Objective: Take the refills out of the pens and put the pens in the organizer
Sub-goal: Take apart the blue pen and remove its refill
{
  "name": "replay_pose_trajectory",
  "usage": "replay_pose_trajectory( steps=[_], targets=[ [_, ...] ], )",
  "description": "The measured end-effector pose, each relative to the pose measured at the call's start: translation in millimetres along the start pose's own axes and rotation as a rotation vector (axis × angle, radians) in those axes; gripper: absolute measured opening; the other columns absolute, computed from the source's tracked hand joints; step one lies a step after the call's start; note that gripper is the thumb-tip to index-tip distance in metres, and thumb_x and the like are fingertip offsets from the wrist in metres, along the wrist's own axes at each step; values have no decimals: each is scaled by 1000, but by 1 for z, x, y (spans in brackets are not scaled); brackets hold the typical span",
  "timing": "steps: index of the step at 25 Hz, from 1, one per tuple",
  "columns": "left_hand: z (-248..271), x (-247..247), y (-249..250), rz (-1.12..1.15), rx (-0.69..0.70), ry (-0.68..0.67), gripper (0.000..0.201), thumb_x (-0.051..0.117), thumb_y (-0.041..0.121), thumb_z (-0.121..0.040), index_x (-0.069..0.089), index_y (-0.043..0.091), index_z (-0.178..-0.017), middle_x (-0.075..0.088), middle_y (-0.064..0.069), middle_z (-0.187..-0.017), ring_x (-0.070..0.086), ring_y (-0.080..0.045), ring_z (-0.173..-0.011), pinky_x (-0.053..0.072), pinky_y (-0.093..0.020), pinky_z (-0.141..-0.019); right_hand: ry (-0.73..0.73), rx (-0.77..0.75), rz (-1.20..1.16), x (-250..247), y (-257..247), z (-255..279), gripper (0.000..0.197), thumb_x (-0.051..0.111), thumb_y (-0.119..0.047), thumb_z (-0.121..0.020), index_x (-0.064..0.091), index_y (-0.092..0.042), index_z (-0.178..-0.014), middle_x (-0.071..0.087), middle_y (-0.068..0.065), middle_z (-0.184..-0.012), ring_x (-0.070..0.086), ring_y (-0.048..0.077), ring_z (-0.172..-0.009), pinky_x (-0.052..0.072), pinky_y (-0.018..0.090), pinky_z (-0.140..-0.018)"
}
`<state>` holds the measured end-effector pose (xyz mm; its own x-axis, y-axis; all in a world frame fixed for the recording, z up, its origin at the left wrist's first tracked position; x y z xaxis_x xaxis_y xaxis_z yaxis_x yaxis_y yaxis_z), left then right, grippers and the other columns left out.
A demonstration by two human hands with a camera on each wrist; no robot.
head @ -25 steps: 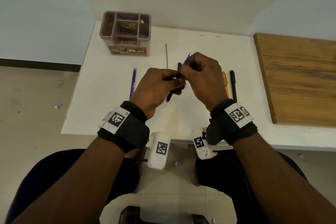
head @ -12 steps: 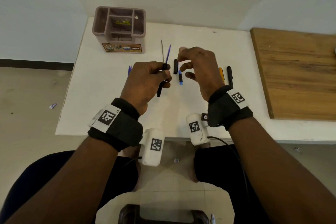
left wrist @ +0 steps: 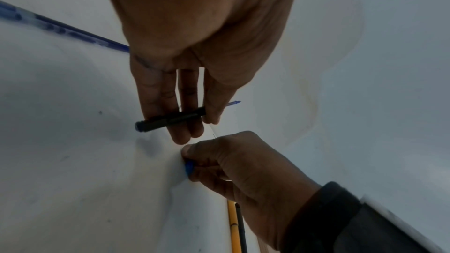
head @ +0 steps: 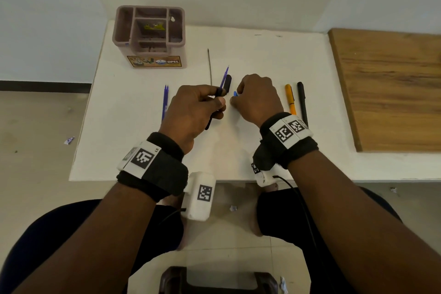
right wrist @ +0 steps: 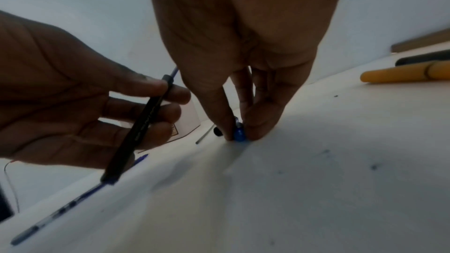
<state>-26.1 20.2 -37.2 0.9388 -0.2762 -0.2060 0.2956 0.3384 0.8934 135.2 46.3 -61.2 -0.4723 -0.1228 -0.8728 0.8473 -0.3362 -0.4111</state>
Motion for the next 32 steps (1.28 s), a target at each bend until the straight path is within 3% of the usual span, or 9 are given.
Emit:
replay_pose_trajectory(
  steps=[3, 6, 9, 18, 28, 32],
  targets=[
    [2, 3, 0, 7, -9, -28, 31, 63, 18, -99, 68, 15, -129, 77, -6, -102, 76, -18, -94, 56, -33, -92, 87, 20, -218, -21, 9, 2, 30, 67, -28, -92, 67, -12, -117, 71, 8, -114, 66, 23, -106, 52, 33, -88],
    [5, 11, 1, 3, -16, -84, 29, 62, 18, -100, 69, 15, -128, 77, -6, -103, 76, -18, -94, 55, -25, -85, 227, 10, -769, -52, 18, 9, 26, 68, -17, -90, 70, -18, -116, 79, 5, -89, 78, 19, -84, 62, 41, -92],
    [7, 21, 1, -6, -10, -119, 29, 63, 19, -99, 70, 14, -127, 77, -7, -103, 76, -19, -93, 56, -28, -90, 276, -33, -1010, -68, 21, 18, 23, 66, -8, -94, 71, -13, -116, 79, 10, -87, 79, 22, -80, 64, 37, -90],
    [4, 34, 3, -50, -29, -122, 25, 63, 22, -99, 71, 18, -123, 77, -2, -100, 76, -15, -90, 53, -21, -80, 248, -94, -988, -69, 20, 20, 23, 69, -9, -94, 72, -11, -117, 79, 12, -88, 80, 23, -80, 64, 44, -91],
    [4, 31, 6, -44, -37, -102, 26, 62, 20, -100, 70, 16, -124, 76, -5, -100, 75, -16, -89, 51, -18, -74, 245, -141, -849, -65, 16, 23, 23, 72, -13, -93, 72, -13, -116, 79, 5, -88, 80, 16, -76, 64, 30, -82],
    [2, 29, 7, -48, -8, -97, 26, 62, 21, -100, 70, 17, -124, 76, -2, -96, 75, -15, -86, 54, -21, -79, 276, -188, -749, -65, 14, 24, 24, 72, -18, -91, 72, -16, -115, 78, 1, -86, 79, 16, -75, 63, 43, -88]
  ],
)
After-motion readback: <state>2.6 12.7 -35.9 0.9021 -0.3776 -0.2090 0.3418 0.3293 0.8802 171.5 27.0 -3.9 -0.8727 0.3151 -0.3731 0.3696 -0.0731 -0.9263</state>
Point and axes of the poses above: each hand's wrist, its own z-axis away from the middle knuckle, its own x-axis out of the palm, y = z × x, the point moved 6 cm from there along -z, towards the middle knuckle
